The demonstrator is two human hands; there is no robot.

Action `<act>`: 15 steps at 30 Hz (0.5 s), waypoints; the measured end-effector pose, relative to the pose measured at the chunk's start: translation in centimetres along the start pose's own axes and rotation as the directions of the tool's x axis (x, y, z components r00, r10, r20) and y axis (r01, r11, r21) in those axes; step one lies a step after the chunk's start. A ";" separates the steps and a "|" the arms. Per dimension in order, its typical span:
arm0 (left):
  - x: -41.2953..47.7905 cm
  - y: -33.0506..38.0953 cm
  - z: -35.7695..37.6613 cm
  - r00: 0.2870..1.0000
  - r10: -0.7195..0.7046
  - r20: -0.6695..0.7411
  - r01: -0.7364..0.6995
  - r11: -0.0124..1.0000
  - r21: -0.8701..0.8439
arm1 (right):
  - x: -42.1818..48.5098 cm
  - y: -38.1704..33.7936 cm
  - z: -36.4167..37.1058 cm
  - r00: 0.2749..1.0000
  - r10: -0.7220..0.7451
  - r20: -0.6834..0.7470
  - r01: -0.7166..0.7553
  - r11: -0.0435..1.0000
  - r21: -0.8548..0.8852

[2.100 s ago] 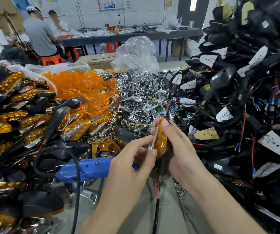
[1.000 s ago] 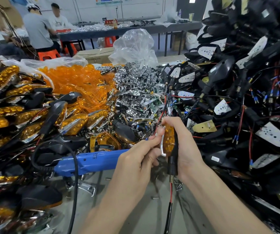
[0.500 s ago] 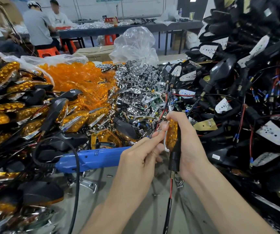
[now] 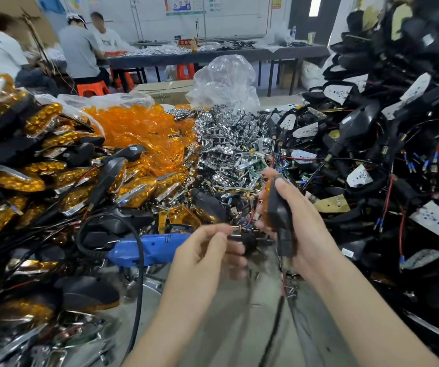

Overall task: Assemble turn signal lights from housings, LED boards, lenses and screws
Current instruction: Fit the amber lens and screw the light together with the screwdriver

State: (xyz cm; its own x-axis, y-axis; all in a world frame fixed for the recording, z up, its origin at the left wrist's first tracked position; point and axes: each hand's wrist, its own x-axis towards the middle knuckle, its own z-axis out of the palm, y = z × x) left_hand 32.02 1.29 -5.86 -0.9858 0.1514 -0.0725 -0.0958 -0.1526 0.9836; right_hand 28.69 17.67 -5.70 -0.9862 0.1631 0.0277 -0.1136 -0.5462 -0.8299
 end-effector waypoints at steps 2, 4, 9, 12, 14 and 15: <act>-1.3 -0.7 -0.9 0.998 -0.049 -0.028 0.050 0.999 0.008 | 0.1 -0.1 -0.3 1.000 0.003 0.000 -0.003 1.000 -0.012; -2.0 -1.9 -1.8 0.996 0.084 -0.027 -0.067 0.918 0.391 | 0.2 -0.2 -0.5 1.000 0.020 -0.002 -0.020 1.000 -0.002; -2.1 -2.4 -0.8 0.944 0.215 0.250 -0.307 0.295 0.905 | -0.6 -0.4 -0.3 0.998 0.058 -0.001 -0.058 0.998 0.035; -1.5 -2.6 0.6 0.922 0.239 0.305 -0.327 0.057 0.943 | -1.0 -0.5 -0.1 0.992 0.129 -0.008 -0.128 0.990 0.053; -1.5 -2.7 1.1 0.924 0.203 0.323 -0.326 -0.021 0.945 | -1.2 -0.5 0.0 0.986 0.163 -0.039 -0.162 0.986 0.042; -1.5 -2.8 1.1 0.923 0.193 0.332 -0.329 -0.046 0.943 | -1.2 -0.4 0.0 0.985 0.164 -0.056 -0.162 0.986 0.039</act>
State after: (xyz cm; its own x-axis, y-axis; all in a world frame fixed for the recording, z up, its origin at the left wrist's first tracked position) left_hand 33.90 2.60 -8.30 -0.8830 0.4343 0.1779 0.4590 0.8782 0.1343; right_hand 29.94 17.67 -5.35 -0.9833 0.1172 -0.1395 0.0426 -0.5966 -0.8014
